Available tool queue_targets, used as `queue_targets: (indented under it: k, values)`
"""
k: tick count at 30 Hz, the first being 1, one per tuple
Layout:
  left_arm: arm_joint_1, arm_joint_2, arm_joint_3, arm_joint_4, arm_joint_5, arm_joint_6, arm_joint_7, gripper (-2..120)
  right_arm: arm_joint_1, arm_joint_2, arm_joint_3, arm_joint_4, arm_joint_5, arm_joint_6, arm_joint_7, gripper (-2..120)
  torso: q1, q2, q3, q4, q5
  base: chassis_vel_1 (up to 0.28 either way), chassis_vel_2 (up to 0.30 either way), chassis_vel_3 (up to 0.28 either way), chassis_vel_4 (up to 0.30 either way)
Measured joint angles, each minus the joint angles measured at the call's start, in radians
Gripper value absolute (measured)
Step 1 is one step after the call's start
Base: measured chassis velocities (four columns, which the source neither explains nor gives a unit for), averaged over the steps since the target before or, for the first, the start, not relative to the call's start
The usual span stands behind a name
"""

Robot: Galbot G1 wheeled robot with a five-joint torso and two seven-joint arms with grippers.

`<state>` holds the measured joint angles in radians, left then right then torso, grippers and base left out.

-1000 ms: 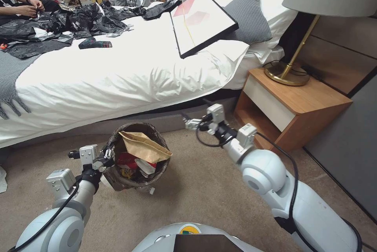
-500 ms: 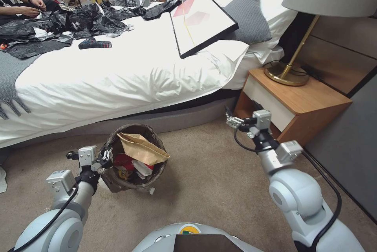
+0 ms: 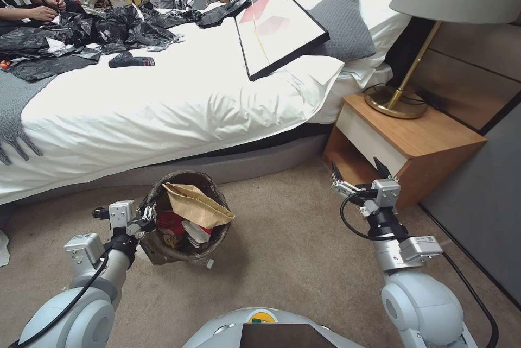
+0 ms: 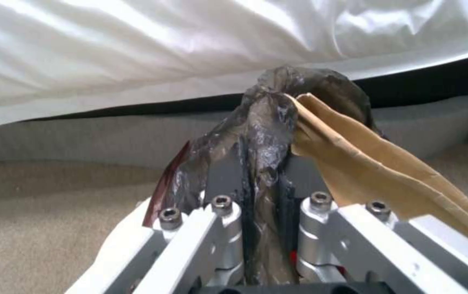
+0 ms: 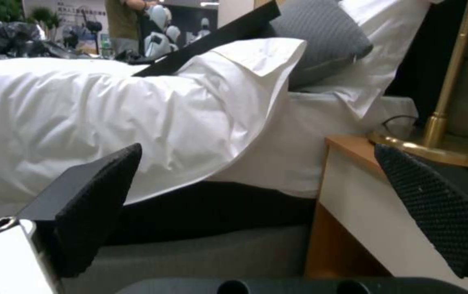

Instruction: Pick up the trash bin, then pick up the garbage from the floor and place it into the trash bin.

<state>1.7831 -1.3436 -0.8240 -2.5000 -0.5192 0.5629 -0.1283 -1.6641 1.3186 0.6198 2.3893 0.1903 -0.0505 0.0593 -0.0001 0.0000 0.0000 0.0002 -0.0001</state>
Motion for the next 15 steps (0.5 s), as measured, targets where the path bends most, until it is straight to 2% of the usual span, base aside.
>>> queue_targets:
  k: [4, 15]
  values:
    - [-0.023, -0.002, -0.013, 0.000, -0.009, 0.012, 0.006, 8, -0.002, -0.016, -0.014, 0.015, 0.053, -0.033, 0.026, 100, 0.000, 0.000, 0.000, -0.0001, 0.0000, 0.000, 0.000, 0.000, 0.000]
    - [-0.056, -0.008, -0.017, 0.000, -0.015, 0.029, 0.007, 8, -0.008, -0.020, -0.022, 0.008, 0.049, -0.041, 0.043, 100, 0.000, 0.000, 0.000, -0.0003, 0.0000, 0.010, 0.010, 0.010, 0.012]
